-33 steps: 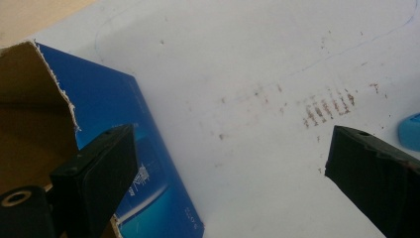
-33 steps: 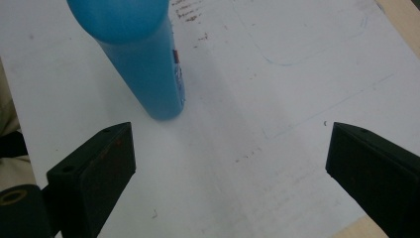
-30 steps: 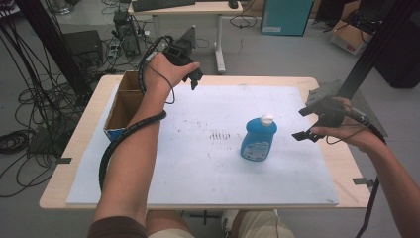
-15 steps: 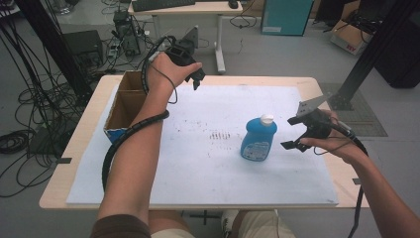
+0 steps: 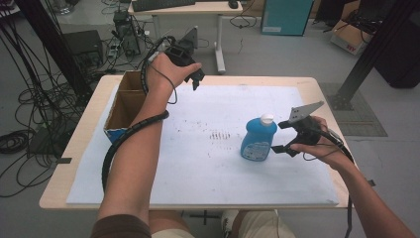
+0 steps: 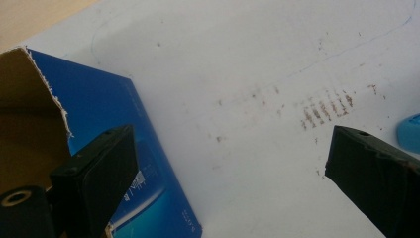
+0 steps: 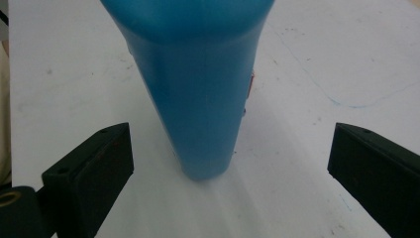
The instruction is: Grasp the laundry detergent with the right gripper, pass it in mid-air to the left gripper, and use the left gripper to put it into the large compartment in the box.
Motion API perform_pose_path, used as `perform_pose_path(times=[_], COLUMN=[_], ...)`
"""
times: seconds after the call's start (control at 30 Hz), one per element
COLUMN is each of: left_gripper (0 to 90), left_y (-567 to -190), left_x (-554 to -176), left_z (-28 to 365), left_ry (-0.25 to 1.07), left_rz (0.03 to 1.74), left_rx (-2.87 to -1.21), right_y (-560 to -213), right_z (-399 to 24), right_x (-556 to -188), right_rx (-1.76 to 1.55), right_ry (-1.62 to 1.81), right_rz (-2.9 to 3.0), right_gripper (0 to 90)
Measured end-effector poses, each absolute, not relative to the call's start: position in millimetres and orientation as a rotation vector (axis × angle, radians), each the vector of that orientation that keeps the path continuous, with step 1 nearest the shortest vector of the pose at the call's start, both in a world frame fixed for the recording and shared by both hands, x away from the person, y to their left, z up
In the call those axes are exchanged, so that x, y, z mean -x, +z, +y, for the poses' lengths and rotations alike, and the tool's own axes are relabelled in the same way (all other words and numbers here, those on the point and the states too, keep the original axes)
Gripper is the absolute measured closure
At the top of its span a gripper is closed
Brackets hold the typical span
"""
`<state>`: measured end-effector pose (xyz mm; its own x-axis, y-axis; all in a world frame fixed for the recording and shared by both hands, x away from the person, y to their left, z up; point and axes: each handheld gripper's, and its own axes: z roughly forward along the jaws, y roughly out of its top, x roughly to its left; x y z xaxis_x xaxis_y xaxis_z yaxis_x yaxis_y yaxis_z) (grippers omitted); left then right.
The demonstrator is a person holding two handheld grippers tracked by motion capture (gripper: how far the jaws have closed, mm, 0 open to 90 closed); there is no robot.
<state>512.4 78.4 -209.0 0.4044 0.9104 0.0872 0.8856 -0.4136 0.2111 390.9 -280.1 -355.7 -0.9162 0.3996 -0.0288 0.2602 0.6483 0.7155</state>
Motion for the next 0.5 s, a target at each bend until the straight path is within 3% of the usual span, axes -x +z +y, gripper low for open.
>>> perform_pose_path(times=[0.5], left_gripper=[6.5], left_y=[-211], left_x=[-513], left_z=[72], left_ry=[0.281], left_rz=[1.607], left_rx=[-2.529], right_y=[-373], right_z=[-264], right_x=[-390], right_rx=[-0.474], right_ry=[1.208], right_rz=[2.654], right_gripper=[2.8])
